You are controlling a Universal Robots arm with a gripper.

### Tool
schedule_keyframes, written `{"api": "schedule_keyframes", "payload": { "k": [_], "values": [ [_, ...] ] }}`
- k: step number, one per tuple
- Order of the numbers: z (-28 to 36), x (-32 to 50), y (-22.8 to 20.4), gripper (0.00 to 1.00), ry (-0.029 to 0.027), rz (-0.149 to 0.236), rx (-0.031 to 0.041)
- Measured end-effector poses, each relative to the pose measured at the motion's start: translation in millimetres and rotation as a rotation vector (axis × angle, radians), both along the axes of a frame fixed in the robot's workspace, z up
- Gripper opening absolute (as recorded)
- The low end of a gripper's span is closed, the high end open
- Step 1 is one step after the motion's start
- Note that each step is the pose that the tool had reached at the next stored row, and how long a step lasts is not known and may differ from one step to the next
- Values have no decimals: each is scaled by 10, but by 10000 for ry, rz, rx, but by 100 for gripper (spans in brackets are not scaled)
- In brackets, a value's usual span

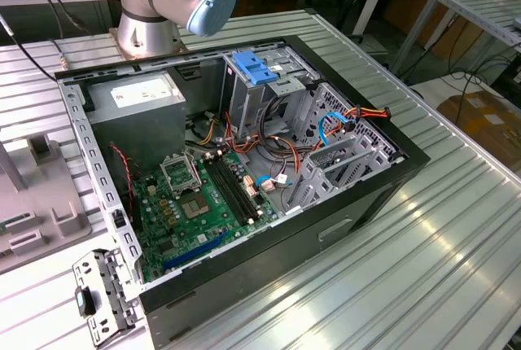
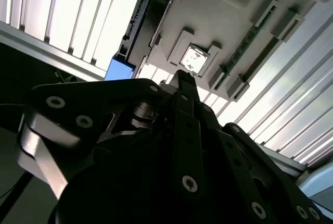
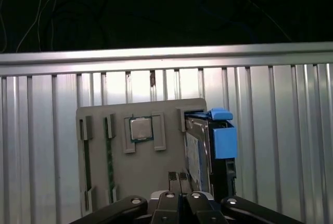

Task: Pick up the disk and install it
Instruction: 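Pick up the disk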

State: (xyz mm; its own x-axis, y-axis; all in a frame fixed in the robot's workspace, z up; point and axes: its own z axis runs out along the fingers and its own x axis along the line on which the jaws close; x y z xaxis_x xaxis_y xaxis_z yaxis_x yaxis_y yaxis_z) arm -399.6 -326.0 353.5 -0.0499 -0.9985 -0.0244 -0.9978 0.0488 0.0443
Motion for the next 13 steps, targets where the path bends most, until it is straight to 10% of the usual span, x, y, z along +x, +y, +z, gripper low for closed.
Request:
{"api": "schedule_keyframes", "payload": {
  "k": [13],
  "values": [
    [0, 0, 0, 11, 0, 811, 0]
  ]
}}
